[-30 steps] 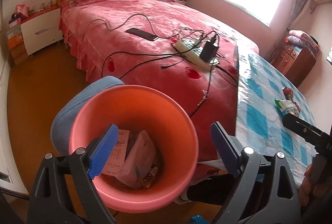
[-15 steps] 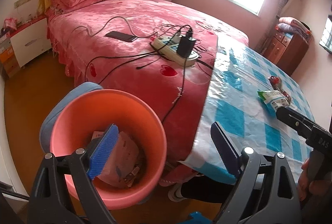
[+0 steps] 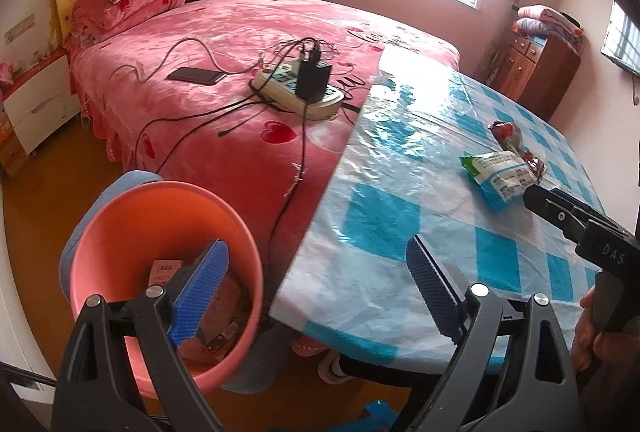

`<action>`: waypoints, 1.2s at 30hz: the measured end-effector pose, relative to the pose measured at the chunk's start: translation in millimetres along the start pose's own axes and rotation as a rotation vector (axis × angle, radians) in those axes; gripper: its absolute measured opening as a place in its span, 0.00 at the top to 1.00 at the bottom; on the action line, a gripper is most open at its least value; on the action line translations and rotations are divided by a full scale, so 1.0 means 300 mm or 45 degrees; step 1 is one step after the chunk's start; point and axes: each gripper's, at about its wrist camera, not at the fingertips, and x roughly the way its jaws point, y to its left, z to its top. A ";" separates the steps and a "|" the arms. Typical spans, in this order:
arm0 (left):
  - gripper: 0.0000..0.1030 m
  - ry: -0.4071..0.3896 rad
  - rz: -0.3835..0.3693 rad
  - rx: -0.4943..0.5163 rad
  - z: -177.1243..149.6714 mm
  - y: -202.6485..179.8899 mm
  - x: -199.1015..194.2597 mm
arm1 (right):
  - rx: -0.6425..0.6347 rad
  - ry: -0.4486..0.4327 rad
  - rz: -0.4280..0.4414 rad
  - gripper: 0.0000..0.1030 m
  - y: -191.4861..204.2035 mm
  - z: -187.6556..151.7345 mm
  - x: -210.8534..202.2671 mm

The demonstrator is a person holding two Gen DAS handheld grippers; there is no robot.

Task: Collect trash
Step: 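Move both open tools back over the remaining trash on the table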

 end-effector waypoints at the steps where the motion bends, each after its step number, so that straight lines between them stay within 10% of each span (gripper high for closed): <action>1: 0.12 0.004 -0.004 0.005 0.000 -0.012 0.002 | 0.003 -0.001 -0.005 0.11 -0.009 0.000 -0.002; 36: 0.12 0.060 -0.129 0.195 0.016 -0.367 0.065 | 0.127 -0.025 -0.177 0.09 -0.290 0.002 -0.058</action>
